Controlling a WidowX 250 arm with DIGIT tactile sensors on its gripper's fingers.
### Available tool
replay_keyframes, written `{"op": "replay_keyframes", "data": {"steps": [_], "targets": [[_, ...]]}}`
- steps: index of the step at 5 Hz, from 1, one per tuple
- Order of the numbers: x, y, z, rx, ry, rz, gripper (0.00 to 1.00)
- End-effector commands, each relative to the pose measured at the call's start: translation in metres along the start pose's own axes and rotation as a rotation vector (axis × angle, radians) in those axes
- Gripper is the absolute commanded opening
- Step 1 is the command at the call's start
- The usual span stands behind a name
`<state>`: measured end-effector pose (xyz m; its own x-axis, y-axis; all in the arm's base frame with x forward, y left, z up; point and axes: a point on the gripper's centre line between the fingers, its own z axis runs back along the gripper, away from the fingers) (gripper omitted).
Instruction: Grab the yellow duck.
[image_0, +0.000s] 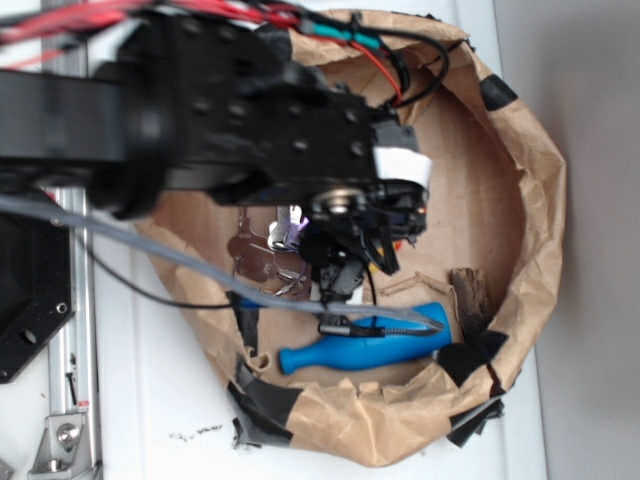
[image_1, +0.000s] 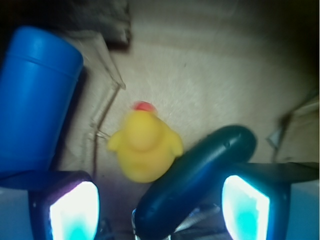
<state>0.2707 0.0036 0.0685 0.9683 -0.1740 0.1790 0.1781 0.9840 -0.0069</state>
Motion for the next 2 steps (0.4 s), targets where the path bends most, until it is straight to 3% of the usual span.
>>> {"op": "replay_keyframes", "data": {"steps": [1, 2], "targets": [[0.021, -0.001, -0.005, 0.017, -0.043, -0.081, 1.0], [0.02, -0.005, -0.021, -0.057, 0.002, -0.155, 1.0]]}}
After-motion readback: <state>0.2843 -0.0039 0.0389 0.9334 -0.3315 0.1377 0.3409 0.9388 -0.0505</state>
